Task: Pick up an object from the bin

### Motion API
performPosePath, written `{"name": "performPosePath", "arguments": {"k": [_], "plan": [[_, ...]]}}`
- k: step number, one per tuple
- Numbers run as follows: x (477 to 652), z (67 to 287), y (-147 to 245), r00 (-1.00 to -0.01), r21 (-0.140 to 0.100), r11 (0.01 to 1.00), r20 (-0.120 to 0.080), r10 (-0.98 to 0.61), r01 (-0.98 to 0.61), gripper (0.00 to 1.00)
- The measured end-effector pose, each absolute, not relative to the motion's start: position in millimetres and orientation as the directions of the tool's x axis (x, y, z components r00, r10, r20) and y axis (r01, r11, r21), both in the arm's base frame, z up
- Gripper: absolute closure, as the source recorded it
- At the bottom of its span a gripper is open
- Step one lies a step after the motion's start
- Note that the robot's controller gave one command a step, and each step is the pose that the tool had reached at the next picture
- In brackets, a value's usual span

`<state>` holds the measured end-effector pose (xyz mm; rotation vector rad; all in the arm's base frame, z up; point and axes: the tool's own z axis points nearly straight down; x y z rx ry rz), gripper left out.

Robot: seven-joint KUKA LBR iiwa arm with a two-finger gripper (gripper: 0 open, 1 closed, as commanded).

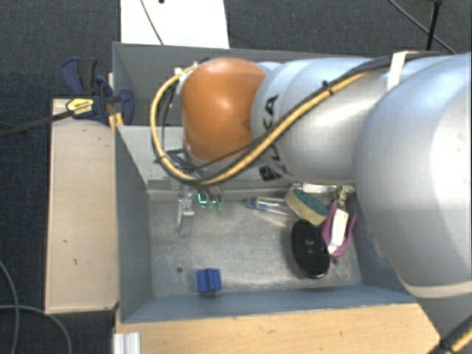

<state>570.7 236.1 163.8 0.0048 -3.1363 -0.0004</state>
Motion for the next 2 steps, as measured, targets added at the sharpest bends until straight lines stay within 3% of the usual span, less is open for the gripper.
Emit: {"name": "performPosePath", "arguments": {"k": [1,2], "plan": [[506.9,66,228,-0.995,-0.002,0.995,0.009,-0.104,-0.104,0.00],[480.2,77,149,-0.888,-0.003,0.888,-0.011,-0.460,-0.460,0.00]]}}
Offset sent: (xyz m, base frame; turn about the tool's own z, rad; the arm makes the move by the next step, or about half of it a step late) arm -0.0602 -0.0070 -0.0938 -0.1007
